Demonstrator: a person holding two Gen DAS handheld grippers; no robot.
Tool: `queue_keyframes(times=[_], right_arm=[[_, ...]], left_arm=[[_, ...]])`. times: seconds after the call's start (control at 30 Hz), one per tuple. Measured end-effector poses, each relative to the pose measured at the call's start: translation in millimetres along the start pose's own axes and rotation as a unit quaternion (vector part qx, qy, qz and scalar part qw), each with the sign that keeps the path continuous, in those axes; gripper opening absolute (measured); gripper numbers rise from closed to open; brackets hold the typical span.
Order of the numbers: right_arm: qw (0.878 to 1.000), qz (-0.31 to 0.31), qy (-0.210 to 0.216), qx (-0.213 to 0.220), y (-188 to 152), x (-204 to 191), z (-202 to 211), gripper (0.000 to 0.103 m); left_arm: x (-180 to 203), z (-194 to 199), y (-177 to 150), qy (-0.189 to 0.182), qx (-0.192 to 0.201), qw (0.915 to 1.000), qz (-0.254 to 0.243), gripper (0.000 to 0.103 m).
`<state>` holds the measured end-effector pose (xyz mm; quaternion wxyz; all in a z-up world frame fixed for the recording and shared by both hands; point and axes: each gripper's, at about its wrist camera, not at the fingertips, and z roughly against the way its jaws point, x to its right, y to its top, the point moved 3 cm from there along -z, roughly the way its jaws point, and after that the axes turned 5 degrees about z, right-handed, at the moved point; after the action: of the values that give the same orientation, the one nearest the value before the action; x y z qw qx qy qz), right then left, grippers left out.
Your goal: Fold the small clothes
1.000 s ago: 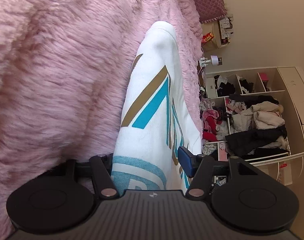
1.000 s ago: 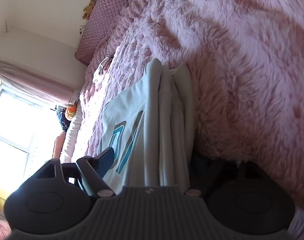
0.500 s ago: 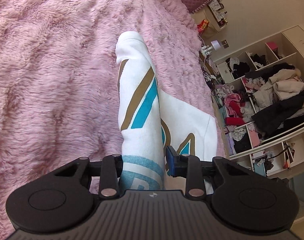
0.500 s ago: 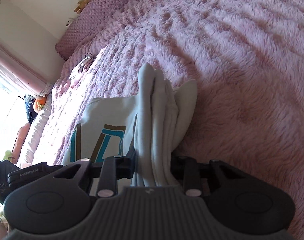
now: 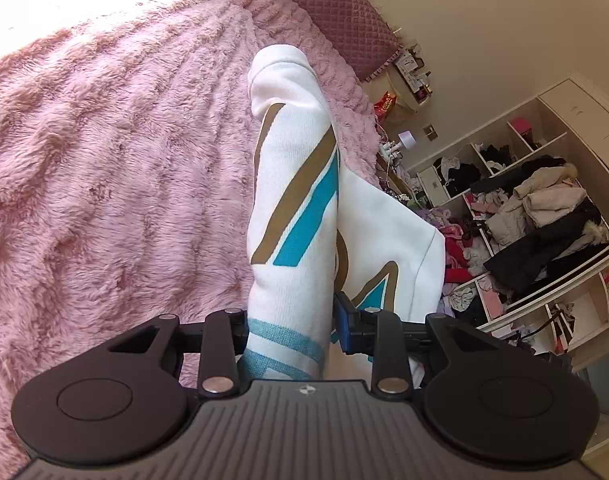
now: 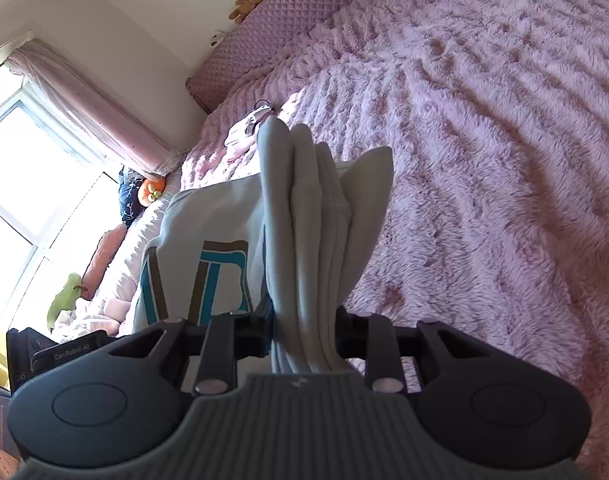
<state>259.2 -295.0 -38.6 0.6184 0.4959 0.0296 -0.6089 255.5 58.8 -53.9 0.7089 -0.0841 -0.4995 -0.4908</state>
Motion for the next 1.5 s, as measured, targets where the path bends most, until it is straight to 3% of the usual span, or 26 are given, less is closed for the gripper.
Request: queue_keyframes(times=[0.2, 0.37, 0.53, 0.8, 0.9, 0.93, 0.97, 1.07, 1.23, 1.33, 1.43, 1.5], right_arm=[[0.999, 0.017, 0.028, -0.014, -35.3, -46.6, 0.4, 0.023], [0.999, 0.026, 0.02, -0.033, -60.4, -59.0, -24.0, 0.023], [0.997, 0.046, -0.007, -0.059, -77.1, -51.8, -60.9, 0.023], [0.992, 0.05, -0.052, -0.1, -88.3, -7.3, -134.8, 0.022], [0.99, 0.058, -0.059, -0.11, -88.8, 13.3, -152.0, 0.028], [0.99, 0.059, -0.06, -0.11, -88.9, 17.6, -152.5, 0.036], [0.991, 0.06, -0.061, -0.107, -88.7, 20.4, -150.8, 0.042], [0.992, 0.073, -0.064, -0.077, -87.5, 15.7, -126.9, 0.045], [0.994, 0.108, 0.023, -0.024, -100.5, -16.1, -67.8, 0.048], [0.985, 0.146, 0.076, -0.057, -125.4, -38.6, -62.1, 0.048], [0.979, 0.15, 0.077, -0.116, -156.7, -35.1, -78.9, 0.047], [0.98, 0.141, 0.074, -0.116, -168.1, -28.3, -82.3, 0.046]], left_arm=[[-22.8, 50.9, -4.8, 0.001, 0.019, 0.9998, -0.005, 0.035], [-54.3, 59.2, -4.3, 0.007, 0.018, 0.9998, 0.006, 0.035], [-101.4, 40.0, -3.5, 0.014, 0.014, 0.9995, 0.024, 0.035], [-173.0, -2.3, 1.7, 0.042, -0.012, 0.9983, 0.04, 0.035], [-190.2, -6.8, 4.2, 0.021, -0.028, 0.9981, 0.05, 0.037], [-194.9, -6.8, 4.1, 0.009, -0.034, 0.9978, 0.057, 0.038], [-198.9, -6.3, 4.8, -0.003, -0.041, 0.9971, 0.063, 0.039], [-207.5, -1.8, 7.8, -0.036, -0.051, 0.9946, 0.083, 0.04], [-205.0, -8.7, 18.7, -0.039, -0.066, 0.9949, 0.066, 0.045], [-204.7, -15.9, 28.2, -0.024, -0.05, 0.9967, 0.059, 0.046], [-204.4, -27.5, 37.0, -0.014, -0.054, 0.9969, 0.056, 0.046], [-201.9, -33.1, 41.8, -0.01, -0.053, 0.9975, 0.046, 0.046]])
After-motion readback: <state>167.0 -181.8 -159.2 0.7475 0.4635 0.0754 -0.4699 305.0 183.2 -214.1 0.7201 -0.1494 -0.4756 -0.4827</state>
